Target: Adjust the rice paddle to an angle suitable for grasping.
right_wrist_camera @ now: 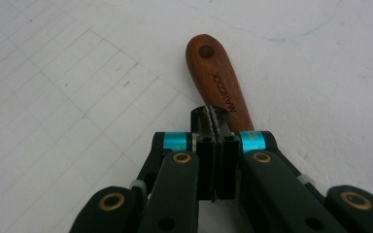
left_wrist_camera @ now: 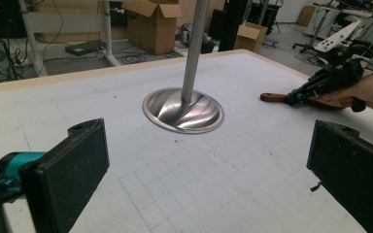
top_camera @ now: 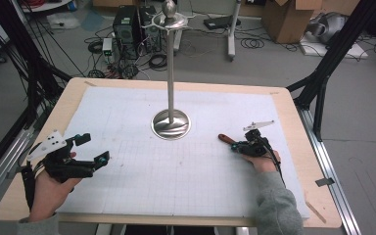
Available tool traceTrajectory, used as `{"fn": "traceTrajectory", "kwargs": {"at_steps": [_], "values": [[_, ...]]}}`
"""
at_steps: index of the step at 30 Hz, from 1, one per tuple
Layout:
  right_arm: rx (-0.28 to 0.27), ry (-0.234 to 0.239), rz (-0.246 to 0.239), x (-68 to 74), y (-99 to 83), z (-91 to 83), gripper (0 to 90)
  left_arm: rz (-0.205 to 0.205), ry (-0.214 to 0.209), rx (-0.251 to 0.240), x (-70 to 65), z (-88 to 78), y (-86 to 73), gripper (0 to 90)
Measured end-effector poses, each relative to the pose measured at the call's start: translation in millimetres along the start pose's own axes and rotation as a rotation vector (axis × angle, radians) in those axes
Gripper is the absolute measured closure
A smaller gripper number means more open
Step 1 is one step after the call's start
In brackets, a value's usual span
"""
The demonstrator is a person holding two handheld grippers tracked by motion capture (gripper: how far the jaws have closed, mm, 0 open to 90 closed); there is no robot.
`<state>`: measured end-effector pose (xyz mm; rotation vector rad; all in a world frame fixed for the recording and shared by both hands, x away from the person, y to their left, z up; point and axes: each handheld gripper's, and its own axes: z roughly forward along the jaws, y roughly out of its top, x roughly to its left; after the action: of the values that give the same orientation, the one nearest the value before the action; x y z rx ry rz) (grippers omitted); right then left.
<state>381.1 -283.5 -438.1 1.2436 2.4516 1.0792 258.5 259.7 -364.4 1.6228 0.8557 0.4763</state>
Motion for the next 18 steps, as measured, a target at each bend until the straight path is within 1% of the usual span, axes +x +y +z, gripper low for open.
{"fn": "traceTrajectory", "kwargs": {"at_steps": [2,3,4,5,6,9,11,12,13,14,15,16,17,18], "values": [[-0.003,-0.005,-0.002,-0.1,0.1,-1.1,89.9,0.0,0.0,0.002,0.1,0.1,-0.1,2.0],[-0.029,0.002,-0.01,0.3,0.9,-5.3,89.9,-0.004,-0.001,-0.004,0.0,0.0,-0.2,2.0],[-0.029,0.002,-0.01,0.3,0.9,-5.3,89.9,-0.004,-0.001,-0.004,0.0,0.0,-0.2,2.0],[-0.059,0.012,-0.036,1.3,2.9,-12.2,89.7,-0.001,-0.001,-0.003,0.6,-0.7,-0.1,2.0],[-0.059,0.012,-0.036,1.3,2.9,-12.2,89.7,-0.001,-0.001,-0.003,0.6,-0.7,-0.1,2.0],[-0.072,0.025,-0.081,2.9,6.9,-20.3,89.1,-0.002,-0.002,-0.003,0.2,-1.4,0.2,2.0],[-0.089,0.035,-0.112,4.0,10.0,-26.1,82.5,-0.003,-0.001,-0.006,-0.3,-1.7,0.4,2.0],[-0.095,0.042,-0.118,4.5,11.4,-28.7,78.4,-0.005,0.0,-0.008,-0.6,-1.8,0.4,2.0],[-0.095,0.044,-0.145,4.6,14.2,-32.2,69.6,-0.004,0.0,-0.006,-0.4,-2.1,0.4,2.0],[-0.095,0.044,-0.145,4.6,14.2,-32.2,69.6,-0.004,0.0,-0.006,-0.4,-2.1,0.4,2.0],[-0.086,0.052,-0.161,4.2,16.3,-35.0,61.7,-0.004,0.001,-0.005,-0.2,-2.1,0.2,2.0],[-0.086,0.052,-0.161,4.2,16.3,-35.0,61.7,-0.004,0.001,-0.005,-0.2,-2.1,0.2,2.0],[-0.084,0.057,-0.181,3.1,18.7,-37.2,51.7,-0.004,0.001,-0.005,0.0,-2.1,0.0,2.0],[-0.084,0.057,-0.181,3.1,18.7,-37.2,51.7,-0.004,0.001,-0.005,0.0,-2.1,0.0,2.0]]}}
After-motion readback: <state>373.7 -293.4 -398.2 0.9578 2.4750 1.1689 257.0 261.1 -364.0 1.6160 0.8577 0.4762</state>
